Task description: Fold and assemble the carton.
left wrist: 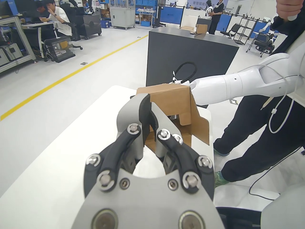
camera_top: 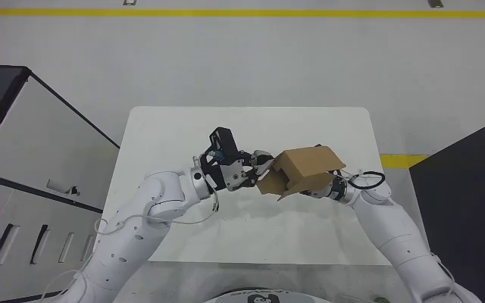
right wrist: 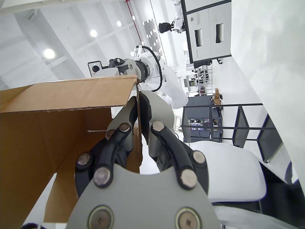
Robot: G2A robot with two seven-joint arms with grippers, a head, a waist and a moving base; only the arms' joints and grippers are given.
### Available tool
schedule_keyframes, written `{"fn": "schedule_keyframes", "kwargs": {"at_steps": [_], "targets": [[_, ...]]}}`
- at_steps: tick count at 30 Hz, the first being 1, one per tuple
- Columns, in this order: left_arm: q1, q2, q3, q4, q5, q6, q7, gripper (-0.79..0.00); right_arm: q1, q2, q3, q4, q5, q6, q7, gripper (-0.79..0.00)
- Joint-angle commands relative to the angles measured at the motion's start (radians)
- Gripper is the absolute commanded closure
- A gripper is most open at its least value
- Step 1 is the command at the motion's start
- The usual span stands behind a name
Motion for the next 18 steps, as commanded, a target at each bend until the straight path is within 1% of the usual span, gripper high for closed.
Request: {"fn": "schedule_keyframes", "kwargs": {"at_steps": [1,6,10,13,18], "targets": [[0.005,0.000,-0.002,-0.002,-0.003,0.011,0.010,0.000,-0.003,-0.001,-0.002,-0.007,-0.002,0.007,-0.020,0.000],[0.022,0.003,-0.032,-0.008,-0.011,0.018,0.036,0.000,0.001,-0.003,-0.008,0.002,0.010,0.034,-0.015,0.000],[0.031,0.006,-0.047,-0.001,-0.009,0.018,0.029,0.000,0.008,-0.007,-0.012,0.016,0.028,0.034,0.009,0.000],[0.028,0.005,-0.043,0.013,-0.006,0.029,0.010,0.000,0.016,-0.009,-0.016,0.030,0.039,0.027,0.033,0.000],[0.015,0.001,-0.027,0.036,-0.027,0.037,0.014,0.000,0.027,-0.014,-0.020,0.054,0.053,0.011,0.070,0.000]]}}
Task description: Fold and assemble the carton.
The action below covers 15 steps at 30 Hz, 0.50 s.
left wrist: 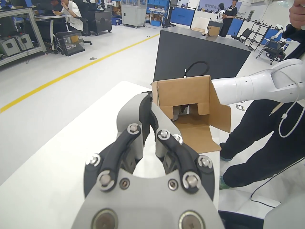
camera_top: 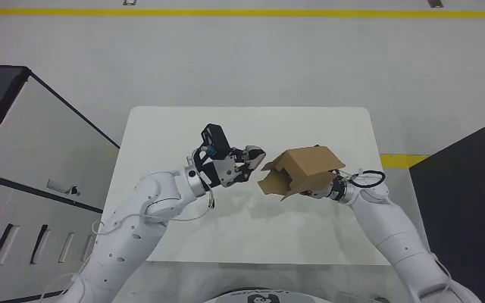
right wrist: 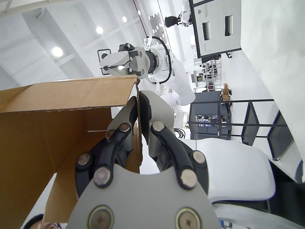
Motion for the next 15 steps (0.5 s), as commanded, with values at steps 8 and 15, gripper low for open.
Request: {"fn": "schedule_keyframes", "kwargs": {"at_steps": [8,15], "targets": [[-0.034,-0.004,0.015,0.004,-0.048,-0.012,-0.027,0.000,0.024,-0.003,-0.001,0.035,0.003,0.005,0.032,0.000],[-0.029,-0.005,0.017,0.003,-0.052,-0.006,-0.022,0.000,0.021,-0.003,-0.002,0.028,0.000,0.006,0.017,0.000]]}}
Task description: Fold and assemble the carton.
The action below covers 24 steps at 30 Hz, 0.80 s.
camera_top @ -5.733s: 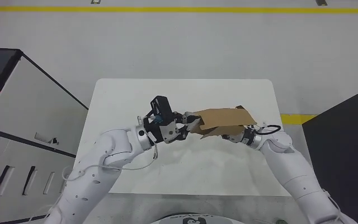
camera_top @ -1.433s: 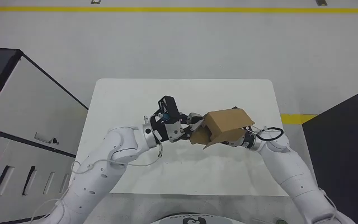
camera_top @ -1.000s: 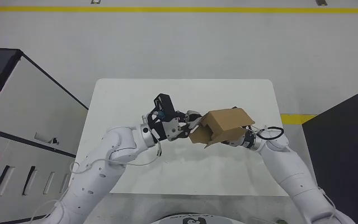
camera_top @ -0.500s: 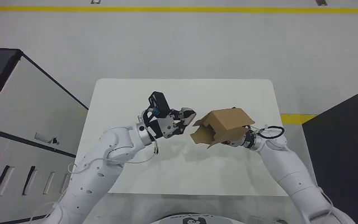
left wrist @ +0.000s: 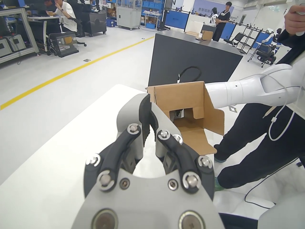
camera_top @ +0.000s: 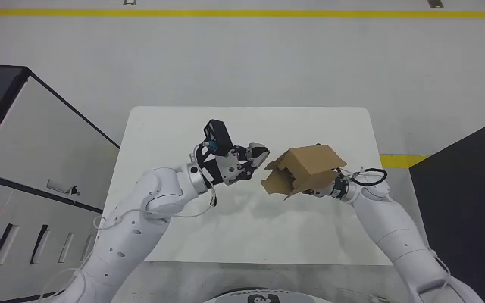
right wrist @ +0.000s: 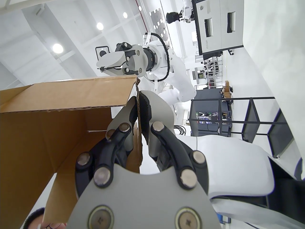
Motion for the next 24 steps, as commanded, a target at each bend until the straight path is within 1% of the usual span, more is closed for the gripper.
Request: {"fn": "schedule_keyframes", "kwargs": {"at_steps": [1,7,11,16,24], "targets": [[0.003,0.000,0.001,-0.001,0.002,0.002,-0.001,0.000,-0.008,-0.001,-0.002,-0.017,-0.006,0.002,-0.028,0.000],[0.017,0.004,-0.017,-0.006,0.034,0.022,-0.013,0.000,-0.023,0.002,0.005,-0.046,-0.021,0.002,-0.026,0.000],[0.029,0.007,-0.023,-0.010,0.037,0.011,-0.028,0.000,-0.029,0.002,0.009,-0.053,-0.018,-0.002,-0.026,0.000],[0.030,0.007,-0.006,-0.011,0.028,-0.016,-0.061,0.000,-0.034,0.001,0.013,-0.052,-0.006,-0.005,-0.024,0.000],[0.012,0.005,0.023,-0.015,0.034,-0.040,-0.075,0.000,-0.034,-0.001,0.009,-0.047,-0.014,-0.007,-0.032,0.000]]}}
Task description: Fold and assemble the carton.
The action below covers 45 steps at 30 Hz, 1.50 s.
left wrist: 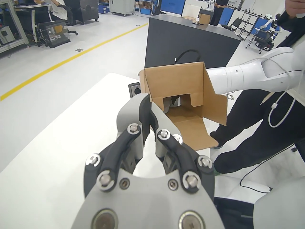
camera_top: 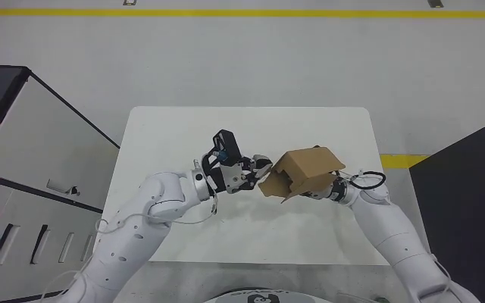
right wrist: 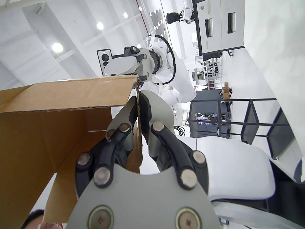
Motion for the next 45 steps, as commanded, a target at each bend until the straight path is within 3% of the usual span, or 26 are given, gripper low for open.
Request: {"fn": "schedule_keyframes", "kwargs": {"at_steps": [1,26,45], "targets": [[-0.004,0.000,0.006,0.002,0.002,-0.006,-0.003,0.000,0.001,-0.001,-0.002,0.002,-0.002,0.002,-0.005,0.000],[-0.049,-0.007,0.069,0.001,0.079,-0.003,-0.035,0.000,0.012,-0.008,-0.009,0.017,-0.016,-0.017,0.008,0.000],[-0.045,-0.005,0.077,-0.014,0.068,-0.014,-0.042,0.000,0.007,-0.009,-0.001,0.022,-0.019,-0.020,0.015,0.000]]}}
